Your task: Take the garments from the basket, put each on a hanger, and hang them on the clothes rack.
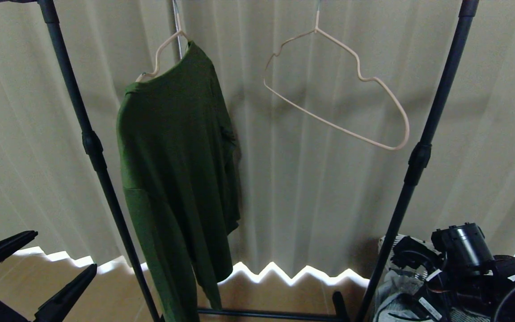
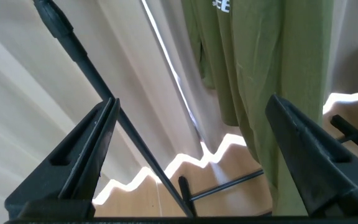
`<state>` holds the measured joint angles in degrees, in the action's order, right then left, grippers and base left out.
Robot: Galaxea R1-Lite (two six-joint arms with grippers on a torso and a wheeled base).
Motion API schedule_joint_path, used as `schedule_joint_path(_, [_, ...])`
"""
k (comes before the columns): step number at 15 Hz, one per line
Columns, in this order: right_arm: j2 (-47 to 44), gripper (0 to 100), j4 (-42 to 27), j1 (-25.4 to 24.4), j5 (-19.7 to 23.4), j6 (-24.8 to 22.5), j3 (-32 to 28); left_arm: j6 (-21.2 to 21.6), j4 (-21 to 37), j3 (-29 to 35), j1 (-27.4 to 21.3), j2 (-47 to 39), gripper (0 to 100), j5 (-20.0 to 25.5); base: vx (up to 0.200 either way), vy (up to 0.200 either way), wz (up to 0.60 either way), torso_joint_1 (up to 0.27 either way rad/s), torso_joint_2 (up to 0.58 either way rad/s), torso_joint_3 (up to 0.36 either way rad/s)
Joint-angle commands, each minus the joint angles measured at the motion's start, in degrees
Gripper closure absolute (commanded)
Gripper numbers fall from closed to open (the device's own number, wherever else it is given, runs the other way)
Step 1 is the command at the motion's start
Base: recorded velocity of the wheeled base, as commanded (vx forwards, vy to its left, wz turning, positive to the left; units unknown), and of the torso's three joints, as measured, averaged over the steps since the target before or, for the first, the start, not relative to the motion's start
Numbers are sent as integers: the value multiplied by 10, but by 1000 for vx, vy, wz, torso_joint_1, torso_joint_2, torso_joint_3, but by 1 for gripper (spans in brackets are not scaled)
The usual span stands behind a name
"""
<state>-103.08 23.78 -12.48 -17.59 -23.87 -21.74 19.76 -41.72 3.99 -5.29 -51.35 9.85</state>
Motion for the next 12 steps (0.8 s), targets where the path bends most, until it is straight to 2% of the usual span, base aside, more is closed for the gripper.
schedule_joint_path(1, [-9, 0, -1, 2, -10, 0, -12, 0, 0, 0, -1, 1, 0, 0, 0, 0, 0, 0, 0, 0])
schedule_joint_path(3, [-17, 0, 3, 6, -11, 0, -15, -1, 0, 0, 0, 6, 0, 0, 0, 0, 0, 0, 0, 0])
schedule_joint_path(4, [-19, 100, 3, 8, -12, 0, -16, 0, 0, 0, 0, 7, 0, 0, 0, 0, 0, 0, 0, 0])
schedule_joint_path(12, [18, 100, 1, 9, -10, 9, -6, 0, 0, -2, 0, 7, 0, 0, 0, 0, 0, 0, 0, 0])
